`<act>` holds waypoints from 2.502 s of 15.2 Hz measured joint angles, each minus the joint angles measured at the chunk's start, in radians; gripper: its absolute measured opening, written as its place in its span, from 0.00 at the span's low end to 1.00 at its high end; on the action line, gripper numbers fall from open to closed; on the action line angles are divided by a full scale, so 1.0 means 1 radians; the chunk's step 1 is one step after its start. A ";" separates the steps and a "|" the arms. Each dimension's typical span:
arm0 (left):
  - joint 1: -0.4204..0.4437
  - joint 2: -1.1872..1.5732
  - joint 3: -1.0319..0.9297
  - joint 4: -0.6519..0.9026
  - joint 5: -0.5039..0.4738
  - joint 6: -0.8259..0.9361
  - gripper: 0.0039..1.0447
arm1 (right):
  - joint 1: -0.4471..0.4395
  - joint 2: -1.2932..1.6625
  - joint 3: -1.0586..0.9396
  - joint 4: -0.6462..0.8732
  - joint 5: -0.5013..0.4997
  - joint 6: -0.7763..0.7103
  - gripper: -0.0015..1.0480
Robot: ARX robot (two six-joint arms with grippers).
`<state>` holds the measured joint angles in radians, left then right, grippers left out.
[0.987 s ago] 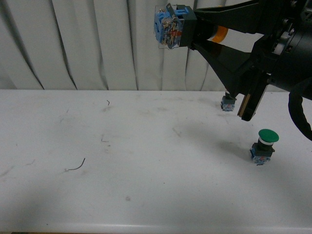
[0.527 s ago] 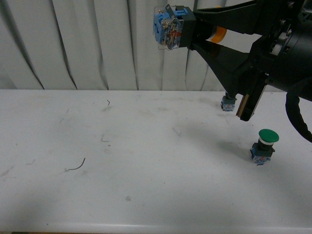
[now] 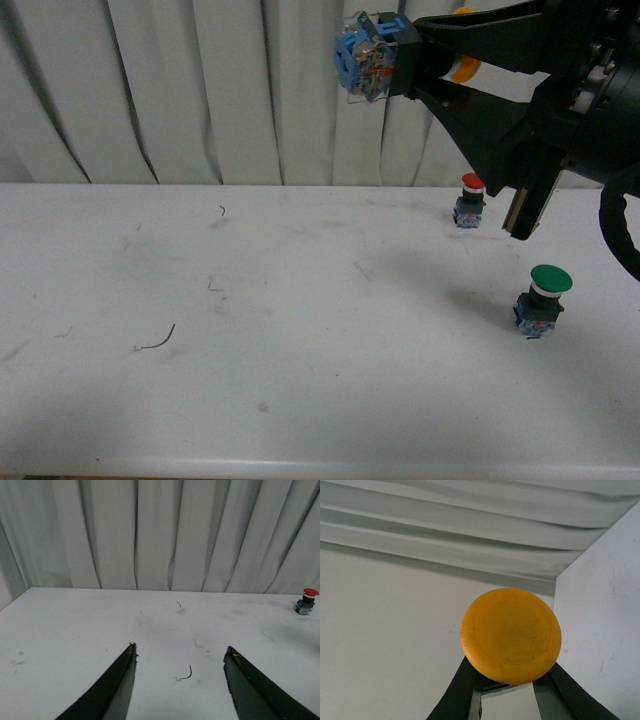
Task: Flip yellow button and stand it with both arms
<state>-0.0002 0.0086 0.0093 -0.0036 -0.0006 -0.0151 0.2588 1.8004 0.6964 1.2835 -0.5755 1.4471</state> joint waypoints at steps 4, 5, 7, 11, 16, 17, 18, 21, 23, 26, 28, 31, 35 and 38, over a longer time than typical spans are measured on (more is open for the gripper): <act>0.000 0.000 0.000 0.000 0.000 0.000 0.84 | -0.066 -0.016 0.000 -0.004 0.003 -0.186 0.23; 0.000 0.000 0.000 0.000 0.000 0.000 0.93 | -0.085 -0.039 0.000 -0.005 0.011 -0.288 0.23; 0.000 0.000 0.000 0.000 0.000 0.001 0.93 | -0.122 -0.089 0.047 -0.071 0.089 -0.585 0.23; 0.000 0.000 0.000 0.000 0.000 0.001 0.94 | -0.193 -0.036 0.148 -0.348 0.319 -1.072 0.23; 0.000 0.000 0.000 0.000 0.000 0.001 0.94 | -0.240 0.203 0.365 -0.545 0.501 -1.432 0.23; 0.000 0.000 0.000 0.000 0.000 0.001 0.94 | -0.240 0.231 0.397 -0.573 0.529 -1.408 0.23; 0.000 0.000 0.000 0.000 0.000 0.001 0.94 | -0.239 0.266 0.436 -0.600 0.557 -1.386 0.23; 0.000 0.000 0.000 0.000 0.000 0.001 0.94 | -0.232 0.379 0.545 -0.713 0.653 -1.322 0.23; 0.000 0.000 0.000 0.000 0.000 0.001 0.94 | -0.217 0.418 0.587 -0.761 0.678 -1.279 0.23; 0.000 0.000 0.000 0.000 0.000 0.001 0.94 | -0.183 0.448 0.635 -0.827 0.681 -1.234 0.23; 0.000 0.000 0.000 0.000 0.000 0.001 0.94 | -0.169 0.481 0.664 -0.872 0.679 -1.210 0.23; 0.000 0.000 0.000 0.000 0.000 0.001 0.94 | -0.167 0.516 0.687 -0.909 0.679 -1.202 0.23; 0.000 0.000 0.000 0.000 0.000 0.001 0.94 | -0.159 0.522 0.718 -0.941 0.677 -1.193 0.23; 0.000 0.000 0.000 0.000 0.000 0.001 0.94 | -0.158 0.535 0.735 -0.962 0.677 -1.193 0.23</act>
<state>-0.0002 0.0086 0.0093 -0.0036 -0.0006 -0.0143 0.1009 2.3356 1.4315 0.3218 0.1013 0.2539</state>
